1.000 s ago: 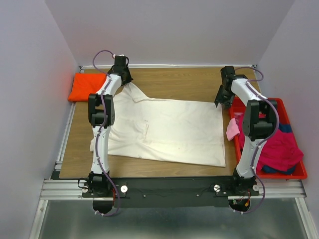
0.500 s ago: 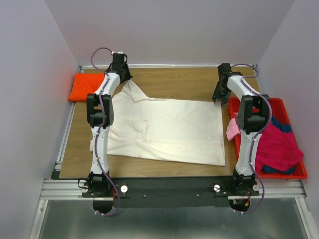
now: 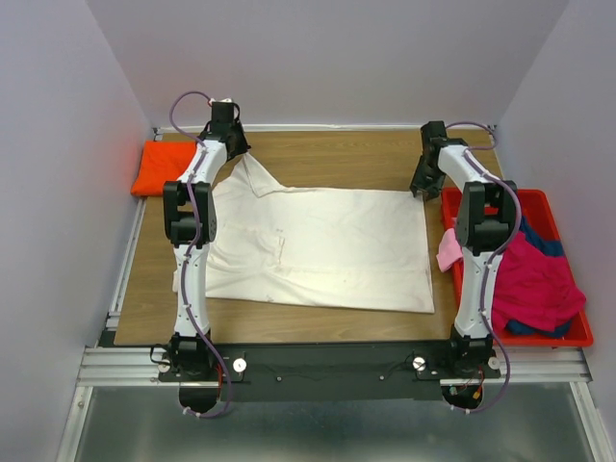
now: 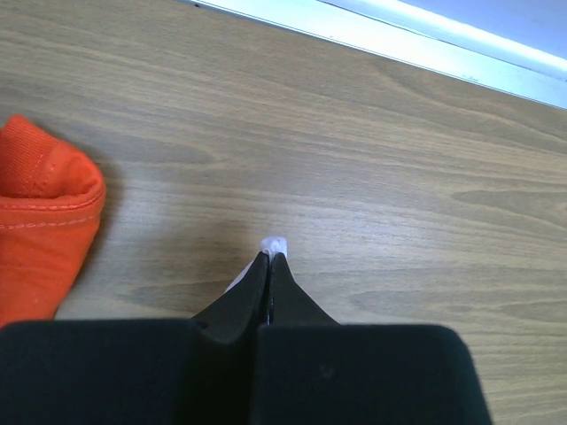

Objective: Fold and stack the t-shirts
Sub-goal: Fold the tshirt

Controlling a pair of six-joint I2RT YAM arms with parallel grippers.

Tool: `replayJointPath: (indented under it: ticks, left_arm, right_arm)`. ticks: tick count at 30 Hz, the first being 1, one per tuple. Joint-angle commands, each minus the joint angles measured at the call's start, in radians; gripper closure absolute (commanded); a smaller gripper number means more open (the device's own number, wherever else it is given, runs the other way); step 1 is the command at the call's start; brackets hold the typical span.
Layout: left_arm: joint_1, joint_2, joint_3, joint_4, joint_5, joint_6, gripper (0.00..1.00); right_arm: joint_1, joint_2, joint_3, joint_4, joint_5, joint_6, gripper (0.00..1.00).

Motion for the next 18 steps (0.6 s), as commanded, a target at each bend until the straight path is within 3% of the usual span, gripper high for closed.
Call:
replayJointPath:
  ticks: [1,18]
  left_arm:
    - [0.007,-0.056,0.000,-0.008,0.026,0.017,1.00]
    - [0.007,-0.055,0.008,-0.027,0.038,0.031,1.00]
  right_arm:
    - [-0.011,0.062,0.042,0.035,-0.014,-0.012,0.52]
    - [-0.026,0.087,0.110,0.065,-0.117,-0.009,0.53]
